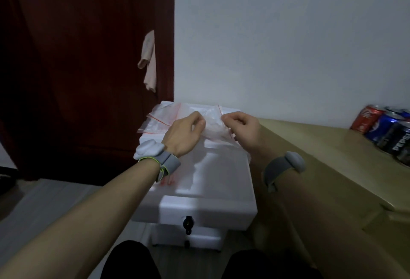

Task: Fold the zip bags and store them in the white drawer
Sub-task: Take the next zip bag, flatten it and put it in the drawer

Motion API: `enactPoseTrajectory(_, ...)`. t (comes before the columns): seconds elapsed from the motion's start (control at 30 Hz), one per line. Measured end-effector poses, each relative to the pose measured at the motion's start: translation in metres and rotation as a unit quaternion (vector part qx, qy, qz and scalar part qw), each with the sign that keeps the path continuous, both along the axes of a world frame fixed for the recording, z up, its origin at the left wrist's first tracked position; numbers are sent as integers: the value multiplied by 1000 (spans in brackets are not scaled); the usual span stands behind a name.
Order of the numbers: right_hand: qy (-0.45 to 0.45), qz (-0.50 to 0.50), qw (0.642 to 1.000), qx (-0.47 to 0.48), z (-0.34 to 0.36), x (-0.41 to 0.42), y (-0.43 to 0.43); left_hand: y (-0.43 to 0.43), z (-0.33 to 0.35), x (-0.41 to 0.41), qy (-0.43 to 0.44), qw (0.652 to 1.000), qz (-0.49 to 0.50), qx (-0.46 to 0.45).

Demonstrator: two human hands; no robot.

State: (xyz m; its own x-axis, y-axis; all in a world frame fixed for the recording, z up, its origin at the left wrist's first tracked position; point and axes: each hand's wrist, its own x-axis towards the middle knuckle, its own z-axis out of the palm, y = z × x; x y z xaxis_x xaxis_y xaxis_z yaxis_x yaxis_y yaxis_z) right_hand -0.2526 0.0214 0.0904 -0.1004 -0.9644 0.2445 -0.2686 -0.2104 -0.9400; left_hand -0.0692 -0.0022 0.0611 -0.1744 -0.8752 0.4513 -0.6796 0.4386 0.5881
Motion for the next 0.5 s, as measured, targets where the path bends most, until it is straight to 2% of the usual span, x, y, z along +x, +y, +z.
enactPoseTrajectory(0.13,55,43,998,2,2,-9,13,-2,13,-1,28,999,25,-9)
enactPoseTrajectory(0.3,-9,39,999,21,6,-13,21,-2,25,-6,-1,998,49,-43)
enactPoseTrajectory(0.4,-8,34,999,7,4,-13,19,-2,27,-8,-33,996,75,-28)
enactPoseTrajectory(0.5,47,15,999,-7,-1,-17,21,-2,24,-7,-43,995,93,-11)
